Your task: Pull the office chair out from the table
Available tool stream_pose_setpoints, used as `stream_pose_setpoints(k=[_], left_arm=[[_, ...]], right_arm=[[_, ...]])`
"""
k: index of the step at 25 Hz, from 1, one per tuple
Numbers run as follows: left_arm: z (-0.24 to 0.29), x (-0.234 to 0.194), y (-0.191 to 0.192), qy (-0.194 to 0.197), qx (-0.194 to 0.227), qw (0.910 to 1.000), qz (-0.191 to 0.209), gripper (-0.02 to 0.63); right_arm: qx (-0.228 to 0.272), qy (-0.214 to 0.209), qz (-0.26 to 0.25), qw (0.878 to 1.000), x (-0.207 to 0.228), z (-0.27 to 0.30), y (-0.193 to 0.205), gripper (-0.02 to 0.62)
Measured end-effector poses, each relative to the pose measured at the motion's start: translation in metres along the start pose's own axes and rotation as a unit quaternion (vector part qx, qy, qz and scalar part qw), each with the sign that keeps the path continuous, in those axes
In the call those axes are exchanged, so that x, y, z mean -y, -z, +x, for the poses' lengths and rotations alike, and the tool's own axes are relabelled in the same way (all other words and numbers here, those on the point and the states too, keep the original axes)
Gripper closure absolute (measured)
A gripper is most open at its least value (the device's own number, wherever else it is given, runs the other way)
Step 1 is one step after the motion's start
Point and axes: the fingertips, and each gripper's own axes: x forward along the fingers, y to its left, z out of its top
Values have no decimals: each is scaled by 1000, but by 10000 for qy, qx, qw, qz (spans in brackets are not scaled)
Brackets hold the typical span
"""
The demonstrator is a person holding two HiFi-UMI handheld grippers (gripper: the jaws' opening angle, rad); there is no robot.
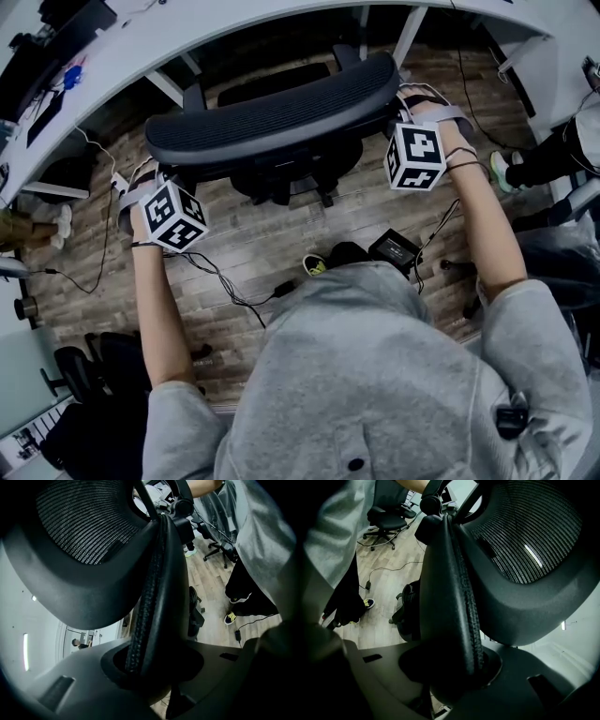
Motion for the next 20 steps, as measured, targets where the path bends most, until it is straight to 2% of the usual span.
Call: stream_pose_setpoints(k=[20], left_arm=[[-56,58,-6,3,-97,9999,-75,477]], right_arm=[[104,-119,-94,9998,-51,-54,-1,459]])
